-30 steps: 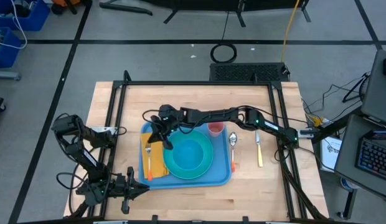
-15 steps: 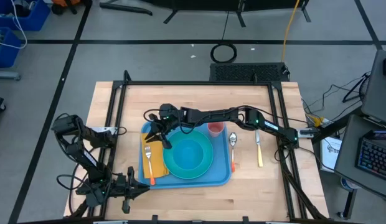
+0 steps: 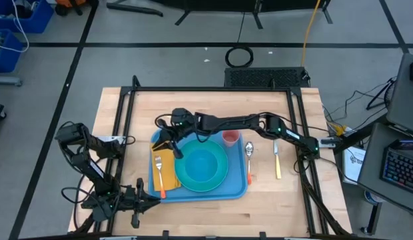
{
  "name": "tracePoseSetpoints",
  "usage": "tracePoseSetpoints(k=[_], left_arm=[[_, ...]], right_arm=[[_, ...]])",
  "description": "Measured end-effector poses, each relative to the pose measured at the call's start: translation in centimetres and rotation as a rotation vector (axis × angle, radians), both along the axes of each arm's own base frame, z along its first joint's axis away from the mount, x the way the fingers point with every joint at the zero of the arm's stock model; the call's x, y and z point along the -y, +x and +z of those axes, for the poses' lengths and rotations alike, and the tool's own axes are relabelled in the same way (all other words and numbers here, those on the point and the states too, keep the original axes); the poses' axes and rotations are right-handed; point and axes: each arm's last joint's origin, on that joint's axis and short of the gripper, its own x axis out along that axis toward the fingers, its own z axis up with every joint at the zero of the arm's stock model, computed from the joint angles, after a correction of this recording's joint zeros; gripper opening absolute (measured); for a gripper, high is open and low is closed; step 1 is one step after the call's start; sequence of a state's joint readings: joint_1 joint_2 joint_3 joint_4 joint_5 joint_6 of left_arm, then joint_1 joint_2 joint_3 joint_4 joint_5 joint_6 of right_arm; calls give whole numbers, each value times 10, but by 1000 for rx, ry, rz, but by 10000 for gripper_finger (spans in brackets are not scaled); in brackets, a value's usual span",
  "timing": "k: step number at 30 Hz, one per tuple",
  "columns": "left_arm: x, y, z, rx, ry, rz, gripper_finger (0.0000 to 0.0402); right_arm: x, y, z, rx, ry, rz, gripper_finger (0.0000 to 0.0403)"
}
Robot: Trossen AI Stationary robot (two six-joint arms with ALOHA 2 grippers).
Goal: Set up tray
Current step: Put the orange fork on the yellow napkin
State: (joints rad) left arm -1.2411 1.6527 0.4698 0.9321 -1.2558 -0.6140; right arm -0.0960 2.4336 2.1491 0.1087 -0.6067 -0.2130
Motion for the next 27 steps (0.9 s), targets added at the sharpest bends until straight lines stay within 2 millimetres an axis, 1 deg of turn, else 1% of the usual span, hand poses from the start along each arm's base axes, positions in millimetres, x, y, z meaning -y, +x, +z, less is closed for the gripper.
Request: tracePoseSetpoints(k=[2,5,7,10,13,15,17,19,23,27], left_arm=[[0,0,0,0,2,1,47],[0,0,0,2,1,4,47],[0,0,0,3,0,7,47],[-1,0,1,12,-11,42,47],[-3,0,1,26,-26,95,47],[-4,2,1,31,-32,118,47],[-5,4,1,32,-37,127,47],[-6,7,1,31,-41,135,47],[-10,14,1,34,-64,167,47],[-14,23,2,34,-80,189,47]], right_arm=[[-7,-4,10,0,-24,36,27],[-24,-15,34,6,-80,89,13],[-36,-25,53,2,-104,118,4],[-46,-42,85,-16,-75,154,3],[-53,-61,105,-53,-60,216,1],[-61,-71,107,-75,-60,231,1],[-69,-84,103,-88,-66,244,1],[-75,-97,100,-50,-84,197,1],[-77,-139,95,62,-120,76,0],[-76,-183,75,91,-72,14,0]])
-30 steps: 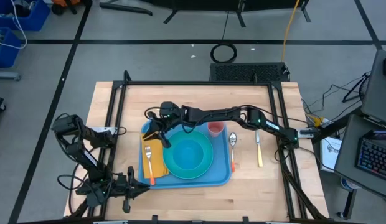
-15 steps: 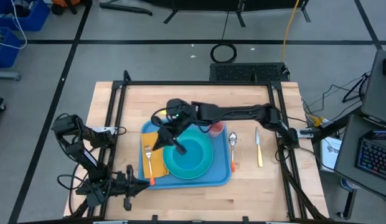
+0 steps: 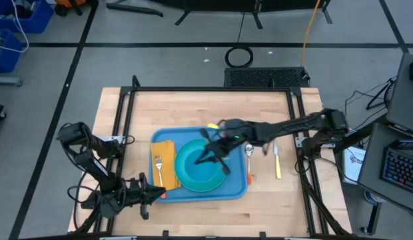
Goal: Set up tray
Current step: Put the orange fork on the yellow napkin
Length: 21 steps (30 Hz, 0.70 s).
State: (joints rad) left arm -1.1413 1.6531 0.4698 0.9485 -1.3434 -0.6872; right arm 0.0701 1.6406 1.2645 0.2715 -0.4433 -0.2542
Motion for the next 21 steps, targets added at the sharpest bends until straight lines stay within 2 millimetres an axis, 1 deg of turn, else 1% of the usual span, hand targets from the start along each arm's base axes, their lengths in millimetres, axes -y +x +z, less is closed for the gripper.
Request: tracePoseSetpoints(k=[2,4,7,10,13,16,21], left_arm=[[-3,5,0,-2,13,20,47],[-7,11,2,9,16,87,47],[-14,20,6,53,-71,171,47],[-18,26,12,101,-170,214,47],[-21,31,17,123,-210,238,47],[-21,42,25,138,-228,270,47],[-20,71,46,128,-158,350,47]], right_arm=[[0,-22,-9,14,53,-2,0],[1,-41,-15,63,90,-15,0],[4,-66,-23,121,108,-54,0],[8,-89,-27,161,105,-92,0],[11,-105,-29,180,102,-114,0],[12,-114,-38,151,108,-117,0],[12,-124,-50,125,103,-114,0]])
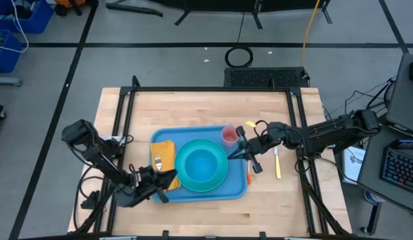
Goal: Set up tray
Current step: Put the orange fork on the yellow napkin
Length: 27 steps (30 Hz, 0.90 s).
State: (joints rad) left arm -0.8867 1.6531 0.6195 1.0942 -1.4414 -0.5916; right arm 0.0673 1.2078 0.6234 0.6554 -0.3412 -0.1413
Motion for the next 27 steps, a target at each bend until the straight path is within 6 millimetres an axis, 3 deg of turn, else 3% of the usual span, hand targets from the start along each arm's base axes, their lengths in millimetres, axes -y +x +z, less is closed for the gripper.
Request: tracePoseSetpoints(k=[11,16,19,22,24,27], left_arm=[[18,25,71,-36,42,143,46],[14,59,105,1,195,-45,46],[14,68,108,-127,187,-44,39],[6,71,103,-283,-65,-207,17],[2,73,93,-393,-205,-166,5],[1,71,82,-504,-243,-89,8]], right_arm=[[0,-7,-12,-11,-20,0,0],[0,-7,-9,18,-12,2,0],[0,-7,-9,3,12,3,0],[0,-6,-10,-23,38,3,0],[0,-7,-12,-44,47,3,0],[0,-7,-15,-80,45,2,0]])
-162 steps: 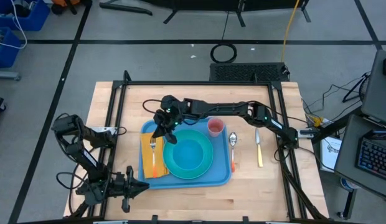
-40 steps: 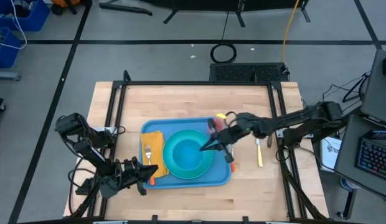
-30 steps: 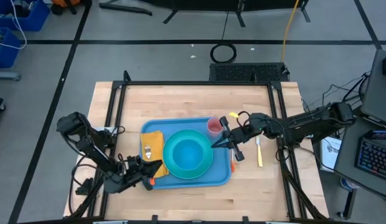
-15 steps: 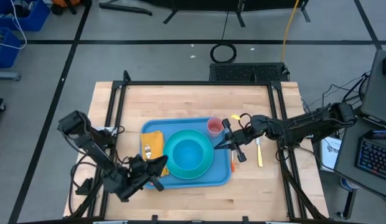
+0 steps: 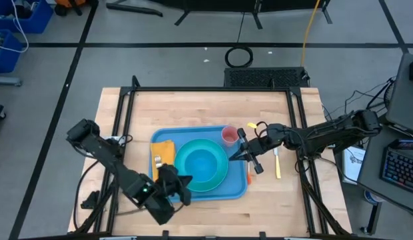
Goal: Set up tray
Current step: Put the orange fork on the yellow napkin
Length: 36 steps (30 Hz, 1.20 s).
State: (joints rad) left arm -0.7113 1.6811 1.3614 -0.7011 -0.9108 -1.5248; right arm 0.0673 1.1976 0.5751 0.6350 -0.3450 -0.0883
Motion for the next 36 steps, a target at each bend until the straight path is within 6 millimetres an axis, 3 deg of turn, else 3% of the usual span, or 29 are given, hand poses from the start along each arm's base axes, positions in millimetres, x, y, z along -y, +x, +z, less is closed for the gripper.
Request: tracePoseSetpoints(k=[4,12,21,36], left_arm=[[-10,-10,-4,-143,-91,57,25],[-25,-37,-52,-422,-248,236,78],[-35,-48,-76,-501,-318,341,123],[-41,-61,-97,-613,-387,413,127]], right_arm=[[0,0,-3,-38,5,0,0],[-8,-1,-4,-49,17,33,0],[-21,-4,-4,-55,9,87,0],[-36,-7,-5,-28,-59,154,0]])
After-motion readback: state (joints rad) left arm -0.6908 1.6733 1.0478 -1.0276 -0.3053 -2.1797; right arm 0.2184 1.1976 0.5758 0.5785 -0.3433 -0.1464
